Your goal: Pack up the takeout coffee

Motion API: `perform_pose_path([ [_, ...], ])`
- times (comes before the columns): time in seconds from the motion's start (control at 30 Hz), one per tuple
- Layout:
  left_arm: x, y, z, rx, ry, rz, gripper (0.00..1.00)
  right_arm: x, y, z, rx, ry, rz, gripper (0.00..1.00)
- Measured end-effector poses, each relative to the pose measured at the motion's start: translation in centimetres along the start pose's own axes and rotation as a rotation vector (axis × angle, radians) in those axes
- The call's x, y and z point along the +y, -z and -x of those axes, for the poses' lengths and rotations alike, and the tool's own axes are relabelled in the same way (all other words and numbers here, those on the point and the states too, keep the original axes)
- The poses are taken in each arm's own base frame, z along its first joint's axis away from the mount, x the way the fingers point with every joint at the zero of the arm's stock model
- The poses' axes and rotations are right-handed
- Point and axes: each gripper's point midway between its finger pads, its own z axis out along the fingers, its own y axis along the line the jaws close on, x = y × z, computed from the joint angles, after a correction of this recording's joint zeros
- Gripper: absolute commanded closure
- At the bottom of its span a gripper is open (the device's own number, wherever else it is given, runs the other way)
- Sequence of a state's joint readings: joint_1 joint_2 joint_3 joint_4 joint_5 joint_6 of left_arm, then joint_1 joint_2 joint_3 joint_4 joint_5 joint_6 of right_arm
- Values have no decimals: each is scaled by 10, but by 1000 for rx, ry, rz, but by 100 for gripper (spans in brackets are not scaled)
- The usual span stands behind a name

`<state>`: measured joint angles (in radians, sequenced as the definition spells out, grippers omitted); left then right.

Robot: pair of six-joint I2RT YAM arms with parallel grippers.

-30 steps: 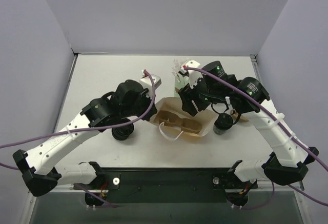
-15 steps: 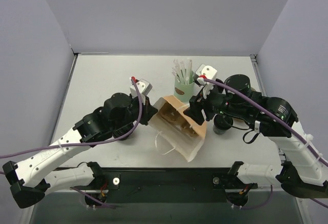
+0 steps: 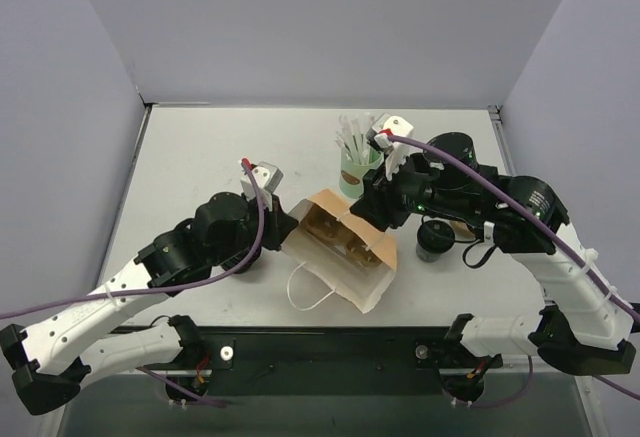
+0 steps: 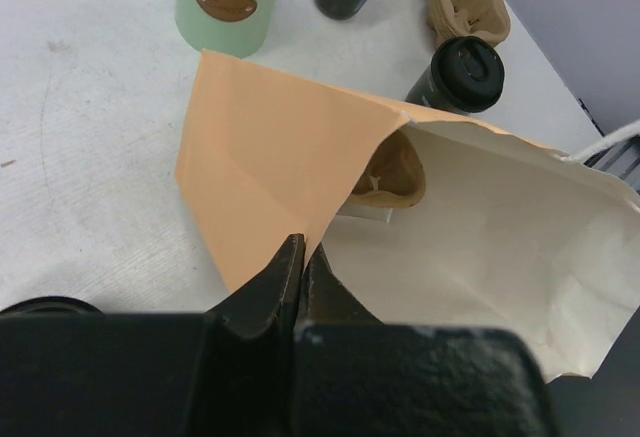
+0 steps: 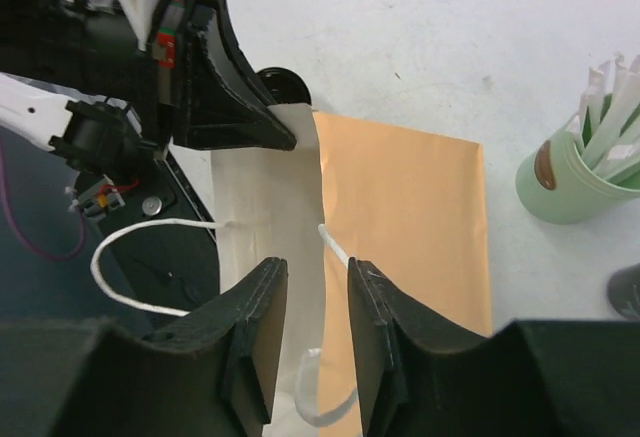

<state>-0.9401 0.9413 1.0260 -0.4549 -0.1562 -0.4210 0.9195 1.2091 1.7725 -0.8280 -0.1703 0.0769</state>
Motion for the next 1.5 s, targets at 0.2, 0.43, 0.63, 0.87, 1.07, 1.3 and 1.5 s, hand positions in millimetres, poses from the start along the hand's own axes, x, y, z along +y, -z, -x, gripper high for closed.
perform_pose_path([
  [0.2, 8, 8, -10, -8, 51, 23, 100, 38, 8, 23, -65, 67, 100, 74],
  [0.43, 7, 8, -10, -9, 71, 25, 100, 60, -22, -13, 43, 174, 78, 76],
  [0.63, 9, 12, -17, -8, 81, 22, 100, 33, -53, -74, 218, 256, -49, 78],
  [0.87, 9, 17, -21, -13, 117, 10, 100, 18, -75, -103, 317, 342, -111, 79],
  [1.07, 13, 17, -37, 12, 161, 14, 100, 9, -92, -135, 391, 412, -137, 79],
  [1.3, 15, 20, -50, 21, 238, 11, 100, 5, -113, -168, 419, 480, -131, 79],
  [1.5, 10, 23, -52, 22, 285, -11, 100, -1, -129, -205, 447, 506, -128, 80],
])
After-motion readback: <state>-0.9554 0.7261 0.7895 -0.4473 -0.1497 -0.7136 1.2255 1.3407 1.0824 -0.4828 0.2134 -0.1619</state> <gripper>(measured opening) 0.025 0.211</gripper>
